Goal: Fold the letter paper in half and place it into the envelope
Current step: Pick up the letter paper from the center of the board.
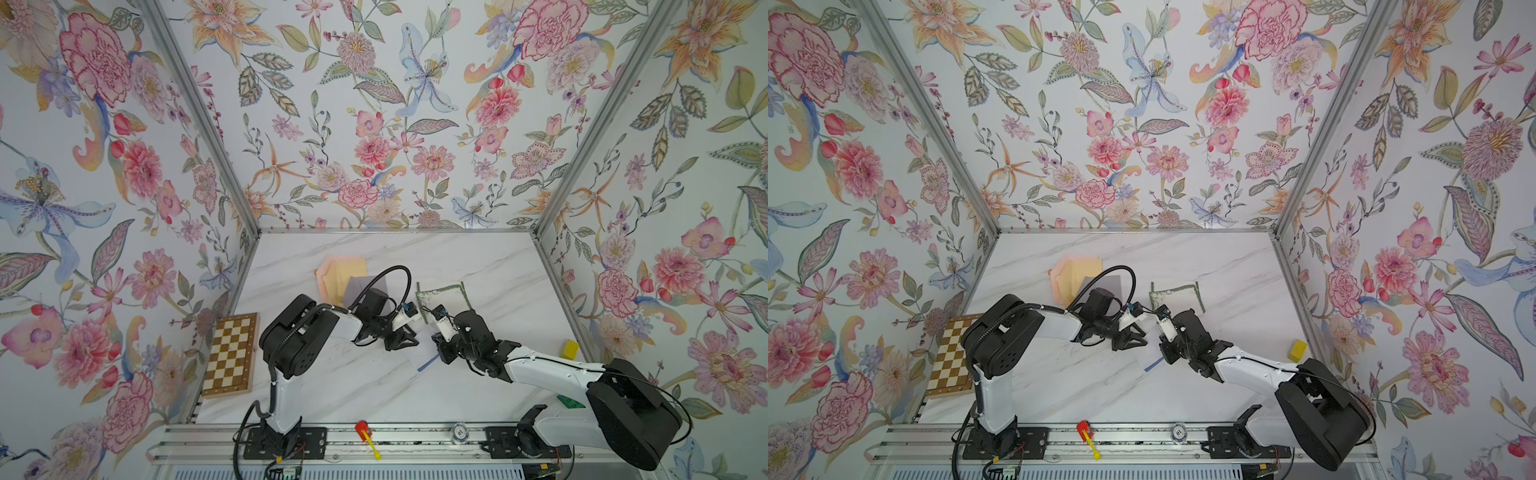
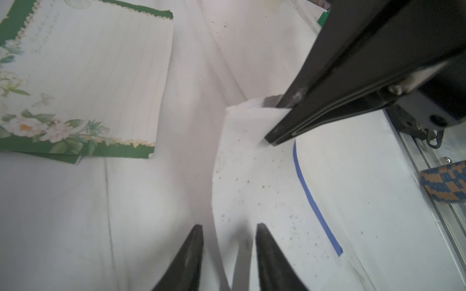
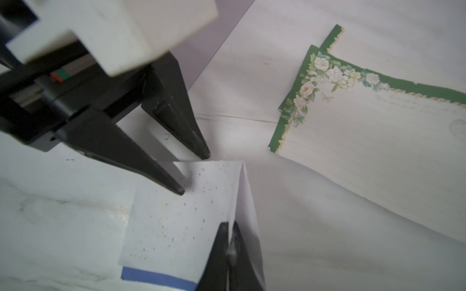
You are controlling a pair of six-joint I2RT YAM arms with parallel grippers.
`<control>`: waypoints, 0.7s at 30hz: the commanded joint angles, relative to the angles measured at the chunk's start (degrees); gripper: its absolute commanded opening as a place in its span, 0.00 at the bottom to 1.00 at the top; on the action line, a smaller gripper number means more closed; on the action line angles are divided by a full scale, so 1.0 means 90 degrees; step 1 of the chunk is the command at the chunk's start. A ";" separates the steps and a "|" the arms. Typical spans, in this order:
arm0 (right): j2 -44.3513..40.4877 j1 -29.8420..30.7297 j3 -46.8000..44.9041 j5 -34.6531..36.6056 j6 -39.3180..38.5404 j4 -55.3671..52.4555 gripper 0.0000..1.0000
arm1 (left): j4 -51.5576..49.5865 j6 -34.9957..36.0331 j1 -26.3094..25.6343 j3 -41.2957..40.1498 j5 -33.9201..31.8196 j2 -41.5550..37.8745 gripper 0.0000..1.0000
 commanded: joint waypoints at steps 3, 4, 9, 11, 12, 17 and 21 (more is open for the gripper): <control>-0.0192 0.0052 -0.0148 0.0200 0.0138 0.0324 0.06 | -0.0070 -0.0008 0.0088 0.0166 0.0316 0.0098 0.24; -0.0202 0.0051 -0.0169 0.0233 0.0150 0.0351 0.06 | -0.0081 -0.0006 0.0085 0.0161 0.0357 0.0095 0.24; -0.0197 0.0051 -0.0237 0.0335 0.0196 0.0551 0.06 | -0.0081 -0.0023 0.0085 0.0161 0.0602 0.0098 0.30; -0.0162 0.0052 -0.0243 0.0364 0.0225 0.0647 0.06 | -0.0081 -0.0061 0.0085 0.0185 0.0653 0.0126 0.32; -0.0154 0.0055 -0.0263 0.0375 0.0245 0.0701 0.06 | -0.0096 -0.0057 0.0080 0.0202 0.0664 0.0139 0.31; -0.0137 0.0052 -0.0298 0.0455 0.0286 0.0811 0.06 | -0.0137 -0.0073 0.0085 0.0234 0.0655 0.0156 0.24; -0.0183 0.0055 -0.0395 0.0451 0.0375 0.0985 0.06 | -0.0248 -0.0035 0.0085 0.0283 0.0708 0.0169 0.12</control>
